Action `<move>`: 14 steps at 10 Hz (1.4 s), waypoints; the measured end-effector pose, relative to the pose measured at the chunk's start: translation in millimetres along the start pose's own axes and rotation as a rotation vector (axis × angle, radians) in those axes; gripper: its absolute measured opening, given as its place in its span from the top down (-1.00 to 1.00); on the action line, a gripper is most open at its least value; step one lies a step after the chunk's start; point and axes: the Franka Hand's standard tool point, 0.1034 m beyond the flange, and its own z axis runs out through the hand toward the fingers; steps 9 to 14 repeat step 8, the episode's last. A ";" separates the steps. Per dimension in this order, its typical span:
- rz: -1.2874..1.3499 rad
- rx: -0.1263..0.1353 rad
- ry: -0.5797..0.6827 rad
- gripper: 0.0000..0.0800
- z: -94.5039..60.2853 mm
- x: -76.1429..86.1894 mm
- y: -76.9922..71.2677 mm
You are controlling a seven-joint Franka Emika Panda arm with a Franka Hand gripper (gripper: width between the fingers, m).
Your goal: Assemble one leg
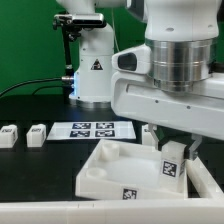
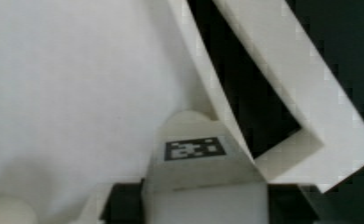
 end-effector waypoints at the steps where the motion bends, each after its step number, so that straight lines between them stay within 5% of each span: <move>1: 0.005 -0.003 0.004 0.25 -0.2 0.4 0.3; 3: 0.007 -0.003 0.004 0.11 0.0 1.7 1.4; 4: 0.008 -0.002 0.004 -0.35 0.0 1.6 1.2; 5: 0.008 -0.002 0.004 -0.35 0.1 1.6 1.2; 6: 0.008 -0.002 0.004 -0.58 0.1 1.6 1.2; 14: 0.008 -0.002 0.004 -0.61 0.1 1.5 1.2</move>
Offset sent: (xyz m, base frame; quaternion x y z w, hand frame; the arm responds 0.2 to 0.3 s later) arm 0.0000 0.0000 0.0000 0.0000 0.0000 0.0000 1.0000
